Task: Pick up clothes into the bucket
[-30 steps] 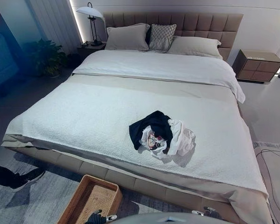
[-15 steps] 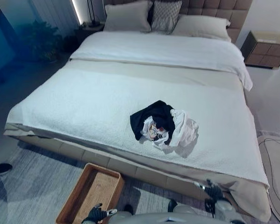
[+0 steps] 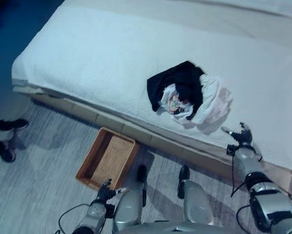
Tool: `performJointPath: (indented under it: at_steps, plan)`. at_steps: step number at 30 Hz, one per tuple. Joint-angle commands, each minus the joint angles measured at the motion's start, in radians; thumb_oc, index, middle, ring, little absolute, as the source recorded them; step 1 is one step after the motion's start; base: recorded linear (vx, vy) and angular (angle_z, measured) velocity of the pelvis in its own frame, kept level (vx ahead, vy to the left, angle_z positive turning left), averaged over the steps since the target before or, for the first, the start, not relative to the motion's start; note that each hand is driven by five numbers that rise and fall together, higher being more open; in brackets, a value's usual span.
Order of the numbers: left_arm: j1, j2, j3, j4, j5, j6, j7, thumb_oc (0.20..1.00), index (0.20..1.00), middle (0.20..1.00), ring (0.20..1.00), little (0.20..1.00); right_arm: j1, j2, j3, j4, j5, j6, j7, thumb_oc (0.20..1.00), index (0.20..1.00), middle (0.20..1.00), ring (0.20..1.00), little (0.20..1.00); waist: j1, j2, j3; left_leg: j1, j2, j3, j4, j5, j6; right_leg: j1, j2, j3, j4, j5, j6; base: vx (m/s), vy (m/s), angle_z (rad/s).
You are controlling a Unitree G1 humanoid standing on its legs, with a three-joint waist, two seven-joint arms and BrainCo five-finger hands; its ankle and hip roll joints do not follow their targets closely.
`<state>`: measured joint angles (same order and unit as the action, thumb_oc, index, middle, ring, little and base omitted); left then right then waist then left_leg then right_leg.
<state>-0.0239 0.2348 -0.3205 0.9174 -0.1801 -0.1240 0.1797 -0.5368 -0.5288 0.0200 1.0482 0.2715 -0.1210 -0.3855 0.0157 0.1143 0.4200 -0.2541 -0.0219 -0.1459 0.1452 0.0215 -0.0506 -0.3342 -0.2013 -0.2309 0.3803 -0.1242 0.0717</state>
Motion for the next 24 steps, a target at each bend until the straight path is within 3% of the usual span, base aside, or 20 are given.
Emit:
performJointPath:
  at_steps: [1,10,17,18,19,20,21,24]
  plan:
    - [0.003,0.007,-0.034,-0.038,-0.043,-0.026,0.028,1.0,1.0,1.0,1.0,1.0,-0.055,-0.03,0.03,0.034,0.045,-0.039,-0.053,1.0,1.0,1.0,1.0,1.0,0.007,-0.028,0.002,-0.021,-0.043,-0.041,0.063,-0.038,0.01,0.089,-0.019,0.014,-0.018,-0.035,0.018,-0.06,-0.039,0.26]
    - [-0.05,-0.007,-0.125,-0.098,-0.087,-0.033,0.044,1.0,1.0,1.0,1.0,1.0,-0.235,-0.146,0.055,0.187,0.057,-0.012,-0.109,1.0,1.0,1.0,1.0,1.0,0.029,0.031,0.099,-0.096,-0.08,-0.108,0.087,-0.01,0.007,0.021,-0.072,-0.033,0.069,-0.054,0.009,-0.06,-0.018,0.34]
    - [-0.059,-0.014,-0.16,-0.108,-0.091,-0.035,0.053,1.0,1.0,1.0,1.0,1.0,-0.284,-0.191,0.079,0.218,0.048,-0.003,-0.118,1.0,1.0,1.0,1.0,1.0,0.038,0.038,0.1,-0.15,-0.091,-0.122,0.088,0.005,0.01,-0.037,-0.087,-0.039,0.09,-0.053,0.013,-0.03,0.007,0.14]
    - [-0.06,-0.013,-0.165,-0.109,-0.092,-0.036,0.053,1.0,1.0,1.0,1.0,1.0,-0.289,-0.2,0.089,0.218,0.038,-0.001,-0.119,0.959,0.959,0.959,0.959,0.959,0.039,0.038,0.1,-0.156,-0.092,-0.123,0.086,0.008,0.01,-0.042,-0.089,-0.041,0.088,-0.052,0.014,-0.03,-0.002,0.05]
    - [-0.066,-0.012,-0.171,-0.114,-0.093,-0.039,0.055,1.0,1.0,1.0,1.0,1.0,-0.302,-0.21,0.094,0.213,0.035,-0.004,-0.125,0.454,0.454,0.454,0.454,0.454,0.04,0.039,0.1,-0.16,-0.091,-0.128,0.079,0.014,0.009,-0.049,-0.093,-0.047,0.089,-0.051,0.016,-0.03,-0.002,0.06]
    - [-0.066,-0.012,-0.171,-0.114,-0.093,-0.039,0.055,1.0,1.0,1.0,1.0,1.0,-0.302,-0.21,0.094,0.214,0.035,-0.004,-0.125,0.263,0.263,0.263,0.263,0.263,0.039,0.039,0.1,-0.16,-0.091,-0.129,0.078,0.014,0.009,-0.05,-0.093,-0.047,0.089,-0.051,0.016,-0.03,0.001,0.06]
    - [-0.076,-0.013,-0.18,-0.116,-0.092,-0.041,0.058,1.0,1.0,1.0,1.0,1.0,-0.316,-0.221,0.1,0.211,0.031,-0.007,-0.137,0.2,0.2,0.2,0.2,0.2,0.04,0.038,0.1,-0.161,-0.091,-0.133,0.07,0.02,0.007,-0.051,-0.097,-0.05,0.087,-0.049,0.018,0.0,0.0,0.0]
    - [-0.084,-0.015,-0.181,-0.118,-0.092,-0.041,0.059,1.0,1.0,1.0,1.0,1.0,-0.327,-0.22,0.106,0.201,0.029,-0.012,-0.142,0.2,0.2,0.2,0.2,0.2,0.037,0.036,0.1,-0.157,-0.089,-0.137,0.06,0.024,0.005,-0.046,-0.098,-0.055,0.079,-0.045,0.021,0.0,0.0,0.0]
